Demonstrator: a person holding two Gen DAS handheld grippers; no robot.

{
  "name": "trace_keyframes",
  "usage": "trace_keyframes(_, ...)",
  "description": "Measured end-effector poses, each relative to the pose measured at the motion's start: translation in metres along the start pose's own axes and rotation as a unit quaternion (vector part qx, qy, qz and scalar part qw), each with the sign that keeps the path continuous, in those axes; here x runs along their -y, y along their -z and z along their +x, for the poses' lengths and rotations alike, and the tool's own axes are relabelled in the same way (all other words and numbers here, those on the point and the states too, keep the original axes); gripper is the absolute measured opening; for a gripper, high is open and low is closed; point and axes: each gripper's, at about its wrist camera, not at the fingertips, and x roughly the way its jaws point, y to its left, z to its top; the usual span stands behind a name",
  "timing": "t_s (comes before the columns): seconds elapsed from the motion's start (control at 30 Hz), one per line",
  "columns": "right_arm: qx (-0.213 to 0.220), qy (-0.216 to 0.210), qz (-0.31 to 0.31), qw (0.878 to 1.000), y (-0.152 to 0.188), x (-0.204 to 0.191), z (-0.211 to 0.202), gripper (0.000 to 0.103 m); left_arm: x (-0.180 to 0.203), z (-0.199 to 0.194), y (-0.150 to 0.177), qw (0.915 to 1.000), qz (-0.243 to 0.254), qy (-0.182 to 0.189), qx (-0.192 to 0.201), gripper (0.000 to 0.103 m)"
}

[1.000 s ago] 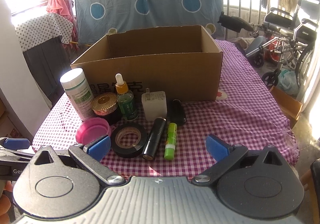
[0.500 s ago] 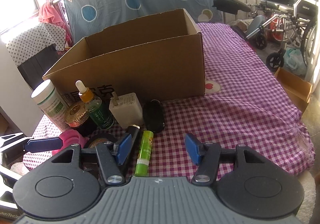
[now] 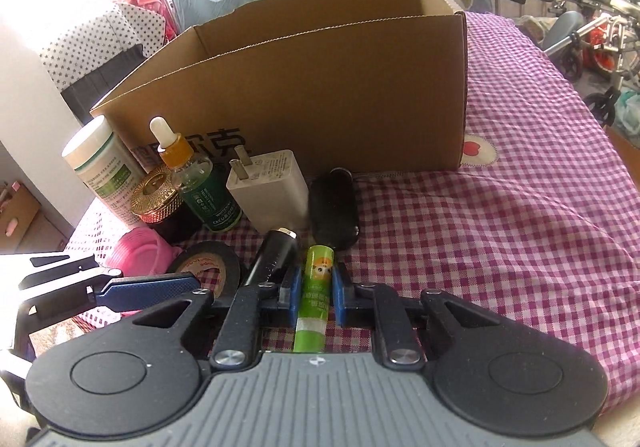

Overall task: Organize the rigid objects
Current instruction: 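Lower the right gripper onto the green glue stick and close it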

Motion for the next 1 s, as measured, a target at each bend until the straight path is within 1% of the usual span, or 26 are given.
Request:
trace_keyframes(0.1, 0.002, 0.007, 0.02, 1.0, 0.001, 0.015, -0.007, 0.016, 0.013, 0.006, -0.005, 0.9997, 0.023, 0.008, -0.002, 0.052)
trace_keyframes(0.23, -0.004, -0.009, 0.065, 0.998, 0.001, 0.037, -0.013, 0.016, 0.029, 0.019, -0.013, 0.9985, 0.046, 0.024, -0.018, 0.051)
trace_keyframes(0.33, -0.02, -0.033, 0.099, 0.994, -0.003, 0.053, -0.014, 0.016, 0.037, 0.031, -0.02, 0.9967, 0.061, 0.037, -0.038, 0.052)
trace_keyframes(0.53, -0.047, -0.086, 0.171, 0.98, -0.007, 0.082, -0.012, 0.016, 0.045, 0.05, -0.029, 0.9957, 0.06, 0.036, -0.061, 0.052)
trace_keyframes(0.63, -0.05, -0.093, 0.18, 0.978, -0.007, 0.088, -0.013, 0.016, 0.047, 0.058, -0.031, 0.9953, 0.054, 0.032, -0.074, 0.052)
trace_keyframes(0.73, -0.052, -0.097, 0.182, 0.977, -0.005, 0.09, -0.016, 0.016, 0.048, 0.07, -0.032, 0.9951, 0.053, 0.021, -0.081, 0.051)
trace_keyframes(0.87, -0.054, -0.1, 0.183, 0.976, -0.004, 0.092, -0.017, 0.016, 0.051, 0.072, -0.031, 0.9955, 0.059, 0.01, -0.073, 0.048)
trace_keyframes(1.0, -0.056, -0.099, 0.184, 0.976, -0.004, 0.09, -0.016, 0.016, 0.052, 0.071, -0.032, 0.9963, 0.052, 0.002, -0.068, 0.042)
